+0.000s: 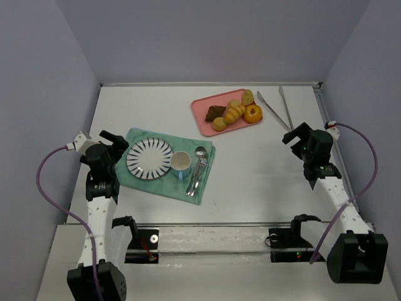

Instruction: Place the bread

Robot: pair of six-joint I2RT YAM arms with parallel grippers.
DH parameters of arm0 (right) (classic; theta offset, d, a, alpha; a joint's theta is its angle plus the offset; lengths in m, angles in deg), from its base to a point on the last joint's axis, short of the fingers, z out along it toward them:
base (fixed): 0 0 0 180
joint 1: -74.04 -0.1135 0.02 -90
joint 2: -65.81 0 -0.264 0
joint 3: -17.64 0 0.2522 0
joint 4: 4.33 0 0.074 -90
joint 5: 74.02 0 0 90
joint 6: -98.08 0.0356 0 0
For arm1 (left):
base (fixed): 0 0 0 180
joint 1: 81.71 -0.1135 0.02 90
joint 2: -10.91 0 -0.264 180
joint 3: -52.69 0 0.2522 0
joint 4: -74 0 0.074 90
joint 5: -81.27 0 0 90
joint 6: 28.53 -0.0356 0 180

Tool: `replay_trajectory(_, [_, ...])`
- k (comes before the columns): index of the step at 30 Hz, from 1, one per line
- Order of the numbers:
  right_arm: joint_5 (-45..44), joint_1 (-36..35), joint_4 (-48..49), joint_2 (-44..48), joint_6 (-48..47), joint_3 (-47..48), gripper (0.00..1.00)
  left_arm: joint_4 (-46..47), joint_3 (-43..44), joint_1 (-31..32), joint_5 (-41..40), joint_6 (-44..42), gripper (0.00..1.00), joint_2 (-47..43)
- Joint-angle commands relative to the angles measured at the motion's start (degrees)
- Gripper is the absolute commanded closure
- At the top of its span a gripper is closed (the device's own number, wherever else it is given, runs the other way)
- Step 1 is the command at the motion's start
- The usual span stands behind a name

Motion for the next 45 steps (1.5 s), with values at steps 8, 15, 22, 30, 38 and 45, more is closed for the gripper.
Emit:
replay_trajectory(8, [11.3,0.0,6.6,-16.2,-29.9,16.1,0.00,2.0,-0.2,0.1,-0.8,-0.2,0.01,0.9])
replay_trajectory(15, [27.6,4.7,-13.6,-42.2,-56.4,44.7,0.01,1.4,0.4,0.2,-1.2,-1.0,0.01,1.6])
replay_trajectory(22, [27.2,5.2,-36.0,-66.8,-67.9,72.6,0.02,2.0,0.5,0.2,-3.8,-0.6,0.01,2.3])
replay_trajectory(30, [26.9,5.2,-44.0,-78.9,-68.1,88.4,0.00,1.8,2.6,0.1,-4.5,-0.6,0.01,7.4])
replay_trajectory(38, [19.6,5.2,-45.2,-86.2,-63.1,92.1,0.00,1.3,2.7,0.1,-5.6,-0.4,0.01,7.0])
replay_trajectory(45, [18.6,5.2,-45.3,-92.3,-60.4,96.1,0.01,1.3,2.5,0.1,-6.4,-0.3,0.01,5.4])
